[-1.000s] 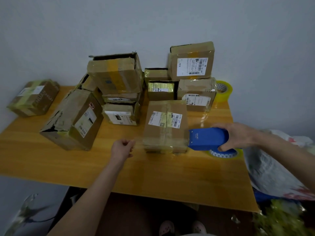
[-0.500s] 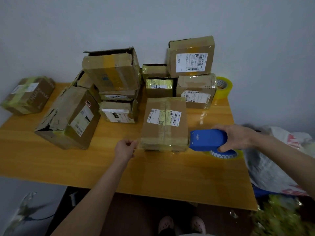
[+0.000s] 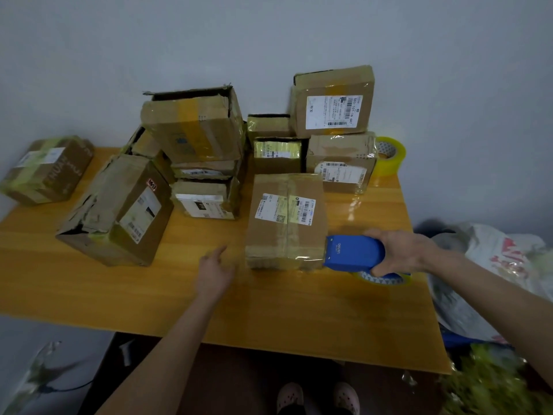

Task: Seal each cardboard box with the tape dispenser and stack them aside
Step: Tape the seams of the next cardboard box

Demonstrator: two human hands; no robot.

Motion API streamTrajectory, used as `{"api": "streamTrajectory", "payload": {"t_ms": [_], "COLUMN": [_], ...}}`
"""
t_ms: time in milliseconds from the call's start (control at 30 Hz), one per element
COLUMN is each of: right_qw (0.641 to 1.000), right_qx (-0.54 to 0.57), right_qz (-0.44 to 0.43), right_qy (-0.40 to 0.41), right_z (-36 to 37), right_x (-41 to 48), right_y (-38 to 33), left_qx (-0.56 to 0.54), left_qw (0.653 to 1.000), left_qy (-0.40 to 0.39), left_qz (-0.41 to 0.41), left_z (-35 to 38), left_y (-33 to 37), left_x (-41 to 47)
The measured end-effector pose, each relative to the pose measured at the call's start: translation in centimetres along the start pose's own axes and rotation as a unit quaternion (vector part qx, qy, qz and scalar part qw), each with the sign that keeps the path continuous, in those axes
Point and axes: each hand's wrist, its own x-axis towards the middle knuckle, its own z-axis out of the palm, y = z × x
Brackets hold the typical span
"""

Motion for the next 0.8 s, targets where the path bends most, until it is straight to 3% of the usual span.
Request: {"api": "streamTrajectory", "payload": {"t_ms": [100,167,233,300,400,800], "right_qw": [1.0,1.0,0.999,0.998,0.999,1.0], "right_qx": [-0.005,-0.007,-0.03,-0.056,-0.042,0.016], "right_qz": [-0.006,-0.005,-0.002,-0.004,-0.009,-0.008], "right_qy": [0.007,0.006,0.014,0.031,0.034,0.009], "right_z": [0.2,0.0,-0.1,0.0,0.1,-0.5], "right_x": [0.1,0.0,-0.2,-0.4,-0.6,-1.9], "right_y": [0.1,0.1,0.0,0.1,0.7,4.3], "left_qx": [0.052,0.084,0.173,0.274,0.358,0.377], "left_qw": [0.966,0.925,0.884,0.861,0.84,0.838], "left_qy": [0.162,0.123,0.018,-0.042,-0.047,-0.061], "left_qz": [0.194,0.349,0.433,0.426,0.405,0.39], "left_z": [0.8,2.3,4.8,6.7,7.3,6.6], "left_y": [2.3,5.0,6.9,7.2,6.6,7.1], "left_x": [-2.4,-4.3,-5.8,-6.0,-5.4,-5.6]}}
